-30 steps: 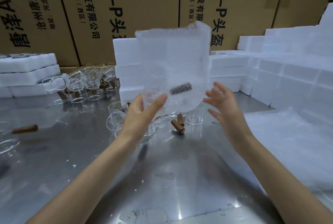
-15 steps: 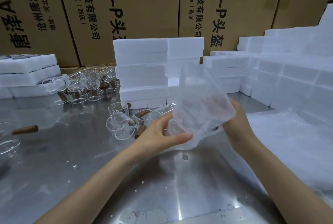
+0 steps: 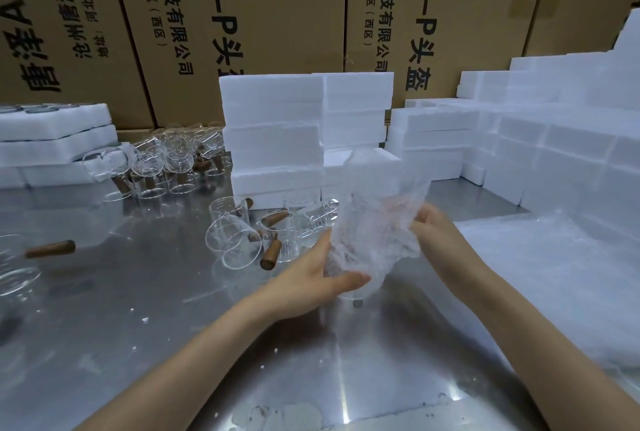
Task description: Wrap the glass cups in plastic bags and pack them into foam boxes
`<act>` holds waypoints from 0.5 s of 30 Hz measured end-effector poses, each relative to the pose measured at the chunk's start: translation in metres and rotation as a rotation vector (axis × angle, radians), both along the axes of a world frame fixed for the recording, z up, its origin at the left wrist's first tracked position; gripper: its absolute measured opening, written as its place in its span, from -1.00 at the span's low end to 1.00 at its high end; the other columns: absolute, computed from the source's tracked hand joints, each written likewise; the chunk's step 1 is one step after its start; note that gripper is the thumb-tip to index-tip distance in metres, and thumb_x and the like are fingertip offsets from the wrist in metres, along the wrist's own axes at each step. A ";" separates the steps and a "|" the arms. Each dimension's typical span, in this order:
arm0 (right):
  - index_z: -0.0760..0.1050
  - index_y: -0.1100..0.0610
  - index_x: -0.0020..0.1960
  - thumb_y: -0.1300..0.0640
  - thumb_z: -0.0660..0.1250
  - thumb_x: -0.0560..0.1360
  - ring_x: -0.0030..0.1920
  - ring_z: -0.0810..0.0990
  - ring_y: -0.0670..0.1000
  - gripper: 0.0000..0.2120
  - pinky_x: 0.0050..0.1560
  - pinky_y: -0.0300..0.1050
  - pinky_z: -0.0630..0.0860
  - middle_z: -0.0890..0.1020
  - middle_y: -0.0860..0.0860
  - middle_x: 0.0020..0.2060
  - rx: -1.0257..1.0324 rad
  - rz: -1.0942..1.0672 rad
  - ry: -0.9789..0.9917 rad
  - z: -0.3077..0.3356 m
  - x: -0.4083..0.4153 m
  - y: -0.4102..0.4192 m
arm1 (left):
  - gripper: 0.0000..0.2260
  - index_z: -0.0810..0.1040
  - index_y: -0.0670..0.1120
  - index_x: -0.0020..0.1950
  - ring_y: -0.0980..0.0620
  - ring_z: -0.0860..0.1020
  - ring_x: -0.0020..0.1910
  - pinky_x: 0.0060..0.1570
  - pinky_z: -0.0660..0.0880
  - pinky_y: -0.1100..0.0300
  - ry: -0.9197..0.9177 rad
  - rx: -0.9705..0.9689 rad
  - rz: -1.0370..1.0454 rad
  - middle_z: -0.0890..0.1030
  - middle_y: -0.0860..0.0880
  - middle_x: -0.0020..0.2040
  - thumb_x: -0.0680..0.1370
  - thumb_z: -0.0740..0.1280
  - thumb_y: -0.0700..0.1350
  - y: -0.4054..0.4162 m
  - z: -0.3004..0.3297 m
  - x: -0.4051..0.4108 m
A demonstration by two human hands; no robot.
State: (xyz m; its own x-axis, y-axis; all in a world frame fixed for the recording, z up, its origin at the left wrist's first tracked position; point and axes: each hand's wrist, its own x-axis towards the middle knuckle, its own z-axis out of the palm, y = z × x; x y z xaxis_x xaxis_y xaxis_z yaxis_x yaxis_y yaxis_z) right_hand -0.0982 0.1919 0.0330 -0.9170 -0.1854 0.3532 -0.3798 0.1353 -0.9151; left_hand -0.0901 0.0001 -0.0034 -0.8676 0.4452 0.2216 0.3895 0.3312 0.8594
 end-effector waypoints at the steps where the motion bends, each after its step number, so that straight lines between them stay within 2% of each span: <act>1: 0.59 0.15 -0.07 0.22 0.33 0.33 -0.25 0.61 -0.04 -0.81 -0.31 -0.30 0.53 0.68 0.08 -0.23 -0.032 0.035 -0.019 0.000 0.001 0.000 | -0.42 0.28 0.02 0.39 0.39 0.44 0.21 0.15 0.36 0.47 0.013 0.003 -0.002 0.48 0.17 0.26 0.42 0.39 0.04 0.001 0.001 0.001; 2: 0.57 0.17 -0.03 0.27 0.34 0.37 -0.25 0.61 -0.02 -0.82 -0.32 -0.31 0.53 0.68 0.12 -0.22 -0.057 0.073 -0.039 0.001 0.002 -0.002 | -0.42 0.27 0.03 0.40 0.43 0.42 0.21 0.11 0.33 0.52 0.019 0.014 -0.003 0.46 0.18 0.27 0.43 0.39 0.05 0.002 0.002 0.003; 4: 0.57 0.16 -0.05 0.39 0.32 0.45 -0.27 0.62 -0.05 -0.82 -0.30 -0.29 0.55 0.68 0.09 -0.23 -0.017 0.107 -0.024 -0.001 0.003 -0.004 | -0.42 0.30 -0.04 0.43 0.33 0.44 0.26 0.13 0.34 0.48 0.005 0.075 0.001 0.48 0.10 0.30 0.45 0.38 0.03 0.005 0.002 0.004; 7: 0.61 0.12 -0.18 0.25 0.32 0.39 -0.30 0.53 -0.10 -0.89 -0.24 -0.27 0.52 0.64 -0.04 -0.27 0.123 0.132 -0.013 -0.002 0.005 -0.008 | -0.49 0.38 -0.08 0.40 0.23 0.48 0.27 0.17 0.39 0.39 -0.032 0.178 0.024 0.53 0.05 0.29 0.49 0.38 0.01 0.010 0.002 0.006; 9: 0.56 0.11 -0.33 0.16 0.26 0.42 -0.34 0.45 -0.18 -0.82 -0.28 -0.33 0.44 0.55 -0.15 -0.37 0.199 0.172 0.003 -0.002 0.008 -0.012 | -0.62 0.47 -0.01 0.29 0.27 0.52 0.19 0.12 0.42 0.40 -0.050 0.210 0.033 0.59 0.09 0.20 0.50 0.39 0.00 0.013 0.002 0.007; 11: 0.43 0.18 -0.42 0.07 0.19 0.42 -0.36 0.38 -0.16 -0.70 -0.30 -0.36 0.36 0.47 -0.04 -0.37 0.257 0.148 0.057 -0.002 0.009 -0.015 | -0.72 0.52 0.02 0.18 0.32 0.56 0.08 0.02 0.43 0.44 -0.082 0.253 0.055 0.62 0.12 0.10 0.48 0.37 -0.05 0.015 0.002 0.008; 13: 0.43 0.21 -0.43 0.03 0.20 0.46 -0.33 0.38 -0.12 -0.65 -0.24 -0.31 0.35 0.49 0.14 -0.32 0.326 0.110 0.131 -0.003 0.010 -0.017 | -0.74 0.53 -0.07 0.21 0.30 0.58 0.04 -0.03 0.45 0.45 -0.120 0.304 0.077 0.64 0.05 0.10 0.52 0.36 -0.17 0.015 0.003 0.007; 15: 0.52 0.05 -0.41 0.11 0.30 0.50 -0.30 0.45 -0.17 -0.70 -0.15 -0.23 0.38 0.57 -0.02 -0.33 0.329 0.046 0.171 -0.005 0.009 -0.016 | -0.69 0.53 -0.17 0.25 0.21 0.60 0.09 0.01 0.48 0.39 -0.127 0.335 0.075 0.65 -0.04 0.14 0.51 0.39 -0.22 0.015 0.004 0.007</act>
